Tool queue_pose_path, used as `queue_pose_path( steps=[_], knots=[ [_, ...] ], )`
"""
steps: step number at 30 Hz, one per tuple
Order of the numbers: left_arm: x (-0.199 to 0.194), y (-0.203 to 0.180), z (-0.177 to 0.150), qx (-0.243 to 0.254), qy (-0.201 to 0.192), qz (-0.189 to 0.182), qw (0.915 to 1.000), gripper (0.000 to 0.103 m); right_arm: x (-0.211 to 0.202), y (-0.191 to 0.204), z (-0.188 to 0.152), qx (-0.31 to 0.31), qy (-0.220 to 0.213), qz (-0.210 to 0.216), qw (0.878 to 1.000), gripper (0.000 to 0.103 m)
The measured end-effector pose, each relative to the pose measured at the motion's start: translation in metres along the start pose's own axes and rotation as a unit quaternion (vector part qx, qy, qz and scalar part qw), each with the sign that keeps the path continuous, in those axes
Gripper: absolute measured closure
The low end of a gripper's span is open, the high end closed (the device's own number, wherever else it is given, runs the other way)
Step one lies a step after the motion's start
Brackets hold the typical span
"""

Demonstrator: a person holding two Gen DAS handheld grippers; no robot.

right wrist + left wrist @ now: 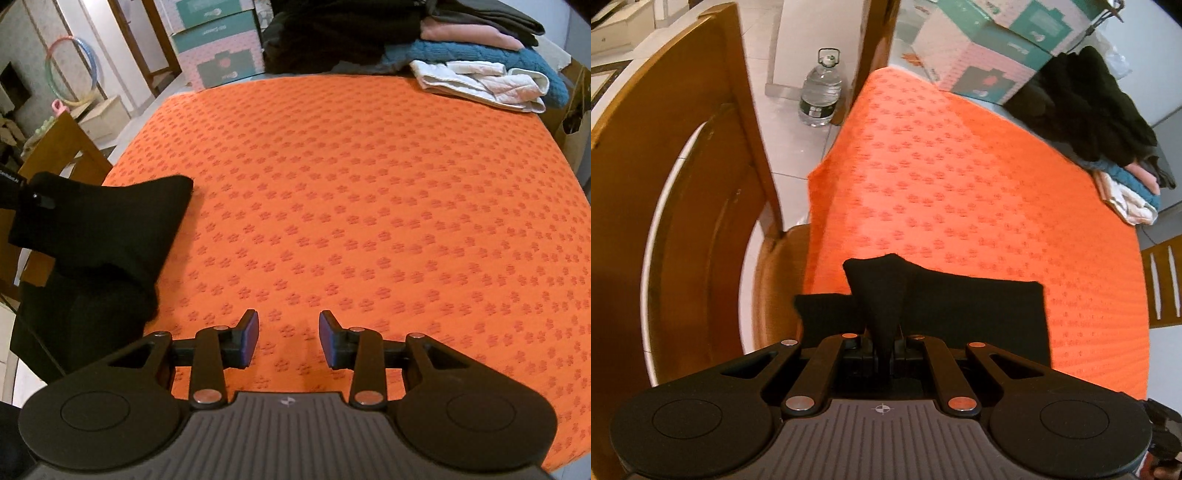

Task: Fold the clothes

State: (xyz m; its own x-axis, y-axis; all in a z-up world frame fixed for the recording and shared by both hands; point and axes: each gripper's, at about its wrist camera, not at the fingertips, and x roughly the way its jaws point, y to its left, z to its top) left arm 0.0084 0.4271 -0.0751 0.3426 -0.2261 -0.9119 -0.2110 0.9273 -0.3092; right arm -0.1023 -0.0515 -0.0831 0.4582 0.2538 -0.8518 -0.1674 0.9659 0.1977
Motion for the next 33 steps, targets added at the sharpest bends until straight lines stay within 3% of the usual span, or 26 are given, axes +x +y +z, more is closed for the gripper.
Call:
queue_pose_path(
  steps=[7,11,15,18,23,27,32,33],
  knots=[
    [0.018,0.021,-0.002,-0.013,0.014,-0.010,0.9998,0.095,0.005,0.019,0.005,-0.013,0.003,0.003,1.000,0.060],
    [0.027,0.024,-0.005,-0.020,0.014,-0.014,0.9996,0.092,0.013,0.031,0.018,-0.010,0.007,0.037,0.999,0.060],
    [0.027,0.031,-0.008,-0.039,0.004,-0.008,0.9992,0.057,0.031,0.043,0.040,0.010,0.016,0.082,0.996,0.060],
    [0.018,0.035,-0.012,-0.048,-0.009,-0.009,0.9987,0.039,0.049,0.051,0.057,0.030,0.025,0.112,0.993,0.060],
    [-0.009,0.036,-0.022,-0.058,-0.039,-0.015,0.9975,0.027,0.087,0.060,0.077,0.069,0.047,0.150,0.985,0.060],
    [-0.038,0.033,-0.038,-0.093,-0.092,-0.020,0.9913,0.019,0.120,0.060,0.086,0.123,0.072,0.178,0.974,0.060],
    [-0.064,0.030,-0.060,-0.113,-0.121,-0.046,0.9852,0.017,0.139,0.061,0.083,0.162,0.083,0.196,0.964,0.059],
    [-0.067,0.030,-0.064,-0.114,-0.121,-0.045,0.9851,0.017,0.140,0.061,0.083,0.166,0.081,0.198,0.963,0.067]
  ],
)
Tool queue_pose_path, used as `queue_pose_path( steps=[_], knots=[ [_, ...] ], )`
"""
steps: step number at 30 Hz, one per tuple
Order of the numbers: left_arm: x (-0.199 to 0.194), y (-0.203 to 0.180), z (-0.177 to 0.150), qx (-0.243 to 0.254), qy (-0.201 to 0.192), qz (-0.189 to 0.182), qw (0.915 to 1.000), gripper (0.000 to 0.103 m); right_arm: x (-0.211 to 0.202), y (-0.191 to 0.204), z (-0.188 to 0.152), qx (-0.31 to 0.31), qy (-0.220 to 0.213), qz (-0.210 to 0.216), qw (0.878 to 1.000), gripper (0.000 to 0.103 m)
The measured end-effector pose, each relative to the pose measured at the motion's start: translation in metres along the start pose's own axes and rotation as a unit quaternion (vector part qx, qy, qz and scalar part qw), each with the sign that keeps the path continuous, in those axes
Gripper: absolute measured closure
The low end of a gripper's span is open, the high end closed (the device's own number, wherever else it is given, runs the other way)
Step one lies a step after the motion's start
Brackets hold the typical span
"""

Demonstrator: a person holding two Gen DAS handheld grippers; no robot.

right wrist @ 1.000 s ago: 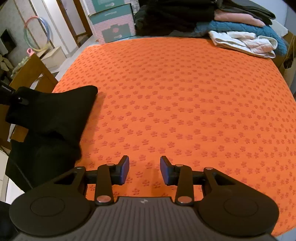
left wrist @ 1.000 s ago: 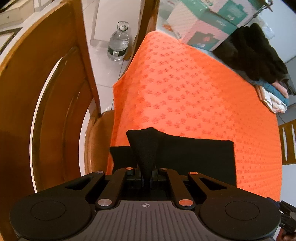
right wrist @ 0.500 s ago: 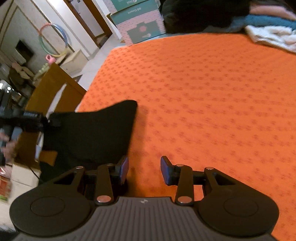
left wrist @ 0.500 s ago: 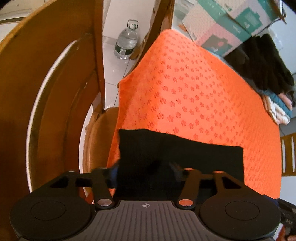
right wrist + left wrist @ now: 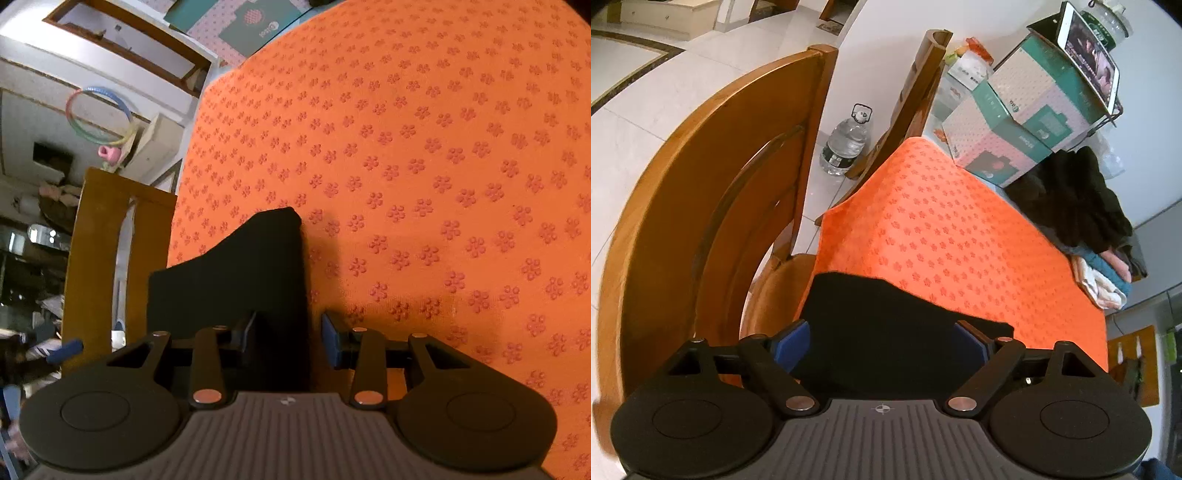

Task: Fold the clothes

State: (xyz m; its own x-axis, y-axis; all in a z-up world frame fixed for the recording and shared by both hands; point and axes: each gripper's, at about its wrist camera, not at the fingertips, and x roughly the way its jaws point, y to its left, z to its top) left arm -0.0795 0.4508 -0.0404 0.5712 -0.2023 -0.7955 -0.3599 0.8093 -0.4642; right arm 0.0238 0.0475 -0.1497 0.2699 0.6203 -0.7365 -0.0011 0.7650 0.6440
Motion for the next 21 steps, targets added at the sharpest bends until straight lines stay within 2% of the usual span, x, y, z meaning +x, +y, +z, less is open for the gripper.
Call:
queue_pose_path(
  steps=[1,2,5,8,10,13,14,15,18,21],
  knots=[
    [-0.003,0.001,-0.003,0.001,0.000,0.001,1.0000,0.017,-0.001,-0.001,0.000,0.005,-0.003,0.007,1.000,0.084],
    [-0.005,0.001,-0.007,0.002,0.001,0.002,1.0000,0.017,-0.001,-0.002,-0.001,0.011,-0.005,0.014,1.000,0.095],
    [-0.011,0.002,-0.016,0.012,0.008,0.012,0.9998,0.017,-0.010,0.002,-0.001,0.004,-0.023,0.010,1.000,0.096],
    [-0.018,0.002,-0.027,0.029,0.014,0.019,0.9993,0.017,-0.020,0.004,0.002,0.002,-0.041,-0.005,0.999,0.096],
    [-0.022,0.002,-0.036,0.040,0.019,0.021,0.9988,0.017,-0.017,0.001,0.004,-0.001,-0.027,-0.011,1.000,0.095],
    [-0.025,0.005,-0.048,0.057,0.032,0.028,0.9974,0.017,-0.013,0.002,0.004,-0.028,-0.013,-0.045,0.999,0.086],
    [-0.027,0.006,-0.053,0.064,0.037,0.033,0.9967,0.017,-0.018,0.007,0.003,-0.045,-0.019,-0.050,0.998,0.077],
    [-0.029,0.007,-0.056,0.070,0.039,0.035,0.9962,0.017,-0.024,0.011,0.002,-0.062,-0.024,-0.054,0.996,0.072],
    [-0.038,0.009,-0.066,0.088,0.047,0.036,0.9943,0.017,-0.044,0.029,-0.006,-0.138,-0.021,-0.063,0.988,0.072],
    [-0.043,0.006,-0.079,0.118,0.059,0.034,0.9907,0.017,-0.063,0.047,-0.023,-0.232,0.004,-0.071,0.970,0.072]
  ],
)
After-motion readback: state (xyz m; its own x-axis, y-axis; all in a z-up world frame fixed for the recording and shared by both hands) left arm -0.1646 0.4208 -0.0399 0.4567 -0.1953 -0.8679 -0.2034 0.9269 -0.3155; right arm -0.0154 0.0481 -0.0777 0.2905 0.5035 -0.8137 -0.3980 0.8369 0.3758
